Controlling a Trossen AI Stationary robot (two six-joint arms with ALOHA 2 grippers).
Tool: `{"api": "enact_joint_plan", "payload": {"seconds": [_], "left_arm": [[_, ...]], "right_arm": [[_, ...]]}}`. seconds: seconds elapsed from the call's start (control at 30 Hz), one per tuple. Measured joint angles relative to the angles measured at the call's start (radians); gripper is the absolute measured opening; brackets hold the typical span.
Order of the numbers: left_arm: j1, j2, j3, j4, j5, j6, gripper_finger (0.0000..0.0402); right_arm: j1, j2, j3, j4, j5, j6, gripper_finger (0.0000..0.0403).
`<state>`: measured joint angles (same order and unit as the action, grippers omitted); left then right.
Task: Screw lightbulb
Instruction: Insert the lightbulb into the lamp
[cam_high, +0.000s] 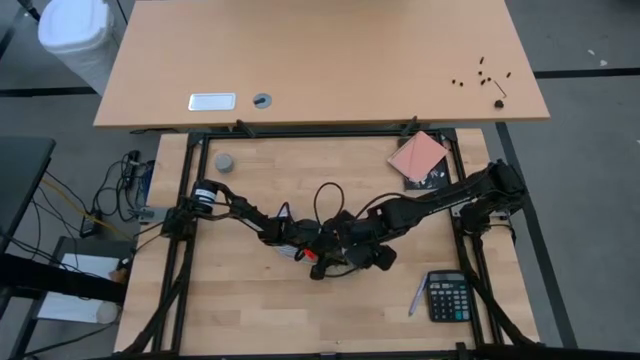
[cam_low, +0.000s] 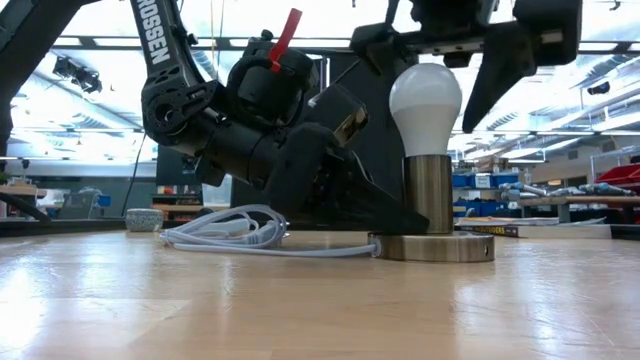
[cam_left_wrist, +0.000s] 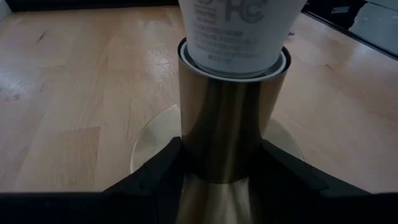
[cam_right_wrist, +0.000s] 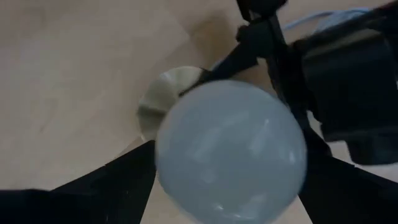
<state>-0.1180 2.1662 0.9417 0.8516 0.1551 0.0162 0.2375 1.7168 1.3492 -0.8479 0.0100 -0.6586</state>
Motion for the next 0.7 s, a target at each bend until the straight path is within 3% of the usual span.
{"api": "enact_joint_plan", "payload": {"seconds": [0.7], "left_arm": [[0.01, 0.0, 0.0, 0.001, 0.003, -0.024, 0.0193]], "right_arm": [[-0.016, 0.042, 0.034, 0.005, -0.064, -0.041, 0.0353]]}}
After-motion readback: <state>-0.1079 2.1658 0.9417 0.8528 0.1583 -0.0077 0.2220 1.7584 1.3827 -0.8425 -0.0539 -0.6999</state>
